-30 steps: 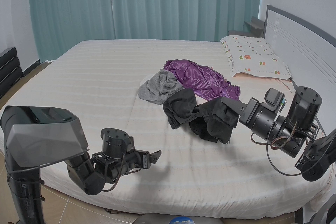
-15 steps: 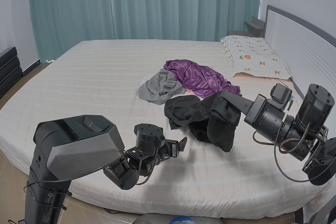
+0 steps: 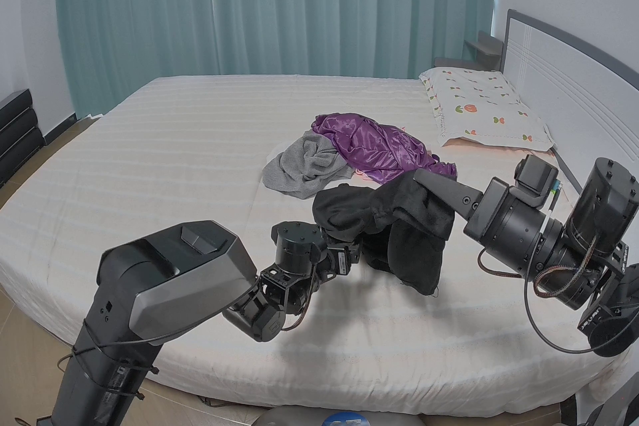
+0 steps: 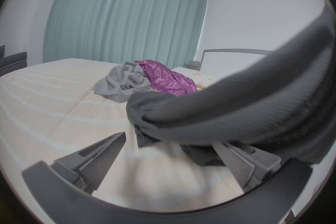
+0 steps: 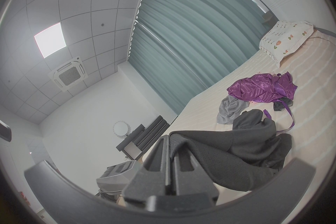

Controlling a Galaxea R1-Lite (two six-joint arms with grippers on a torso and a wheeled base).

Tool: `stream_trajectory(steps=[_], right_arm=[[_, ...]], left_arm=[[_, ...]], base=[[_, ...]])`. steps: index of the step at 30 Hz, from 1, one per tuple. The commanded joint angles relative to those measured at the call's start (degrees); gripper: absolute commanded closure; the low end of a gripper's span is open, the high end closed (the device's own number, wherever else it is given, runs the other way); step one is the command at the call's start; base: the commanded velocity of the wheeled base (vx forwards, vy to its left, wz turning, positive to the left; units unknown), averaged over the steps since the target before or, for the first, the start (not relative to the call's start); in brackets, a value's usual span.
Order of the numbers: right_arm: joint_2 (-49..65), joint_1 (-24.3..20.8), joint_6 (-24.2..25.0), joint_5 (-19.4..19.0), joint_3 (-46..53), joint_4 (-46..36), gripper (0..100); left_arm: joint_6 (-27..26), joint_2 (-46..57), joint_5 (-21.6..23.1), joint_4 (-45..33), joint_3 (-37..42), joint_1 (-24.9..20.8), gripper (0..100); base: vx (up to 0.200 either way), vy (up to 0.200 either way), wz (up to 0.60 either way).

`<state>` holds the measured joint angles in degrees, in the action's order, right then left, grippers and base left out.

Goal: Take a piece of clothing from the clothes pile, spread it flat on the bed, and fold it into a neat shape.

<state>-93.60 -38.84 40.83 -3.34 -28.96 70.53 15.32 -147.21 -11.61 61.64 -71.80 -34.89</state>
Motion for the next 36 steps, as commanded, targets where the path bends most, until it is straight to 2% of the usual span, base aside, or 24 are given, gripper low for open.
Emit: stream_trajectory(steps=[1,5,8,9,11,12,17,22,26,27,29,31,33,36], right_arm=[[1.67,-0.45,-0.22,-0.09,0.49,0.04,100],[2.37,-0.10,-0.22,-0.09,0.58,-0.05,100],[3.07,1.31,-0.13,-0.18,1.10,-0.05,100],[3.07,1.49,-0.13,-0.18,1.10,-0.05,100],[2.81,2.98,0.22,-0.53,1.10,-0.05,100],[2.37,5.09,0.48,-0.79,1.02,-0.05,100],[0.61,8.96,0.57,-1.49,0.75,-0.05,100],[-1.94,12.74,0.39,-1.85,0.22,0.04,100],[-7.74,16.60,-0.05,-1.85,-2.68,0.13,100],[-7.74,16.60,-0.05,-1.85,-2.68,0.13,100],[-10.73,18.10,-0.05,-1.67,-5.66,0.22,100],[-16.00,20.12,-0.84,-0.09,-12.70,1.80,100],[-17.85,21.17,-2.51,2.46,-17.27,3.56,100],[-18.37,22.14,-3.47,4.04,-22.71,3.12,100]], left_arm=[[0.06,-6.95,-1.14,-5.03,-12.31,1.67,0],[-0.12,-8.88,-1.31,-8.55,-17.49,1.93,0],[-0.56,-9.41,-3.78,-11.98,-24.00,2.90,0],[-0.56,-9.32,-3.86,-12.24,-24.17,2.99,100],[-0.56,-9.14,-5.09,-14.09,-24.44,3.69,100],[-0.56,-8.79,-5.62,-14.88,-23.47,4.57,100],[-0.47,-3.96,-5.71,-14.88,-18.72,7.56,100],[-0.12,3.95,-5.71,-15.05,-11.61,9.75,100],[1.90,13.88,-5.71,-15.32,-2.20,11.51,100],[1.90,13.88,-5.71,-15.32,-2.20,11.51,100],[3.49,17.40,-5.71,-15.76,-0.27,11.77,100],[5.59,23.11,-5.88,-17.43,1.49,12.21,100],[7.88,27.07,-6.24,-17.16,2.63,12.21,100],[11.22,32.08,-6.15,-18.75,2.54,12.04,100]], base=[[0.000,0.000,0.00],[0.000,0.000,0.00],[0.000,0.000,0.00],[0.000,0.000,0.00],[0.000,0.000,0.00],[0.000,0.000,0.00],[0.000,0.000,0.00],[0.000,0.000,0.00],[0.000,0.000,0.00],[0.000,0.000,0.00],[0.000,0.000,0.00],[0.000,0.000,0.00],[0.000,0.000,0.00],[0.000,0.000,0.00]])
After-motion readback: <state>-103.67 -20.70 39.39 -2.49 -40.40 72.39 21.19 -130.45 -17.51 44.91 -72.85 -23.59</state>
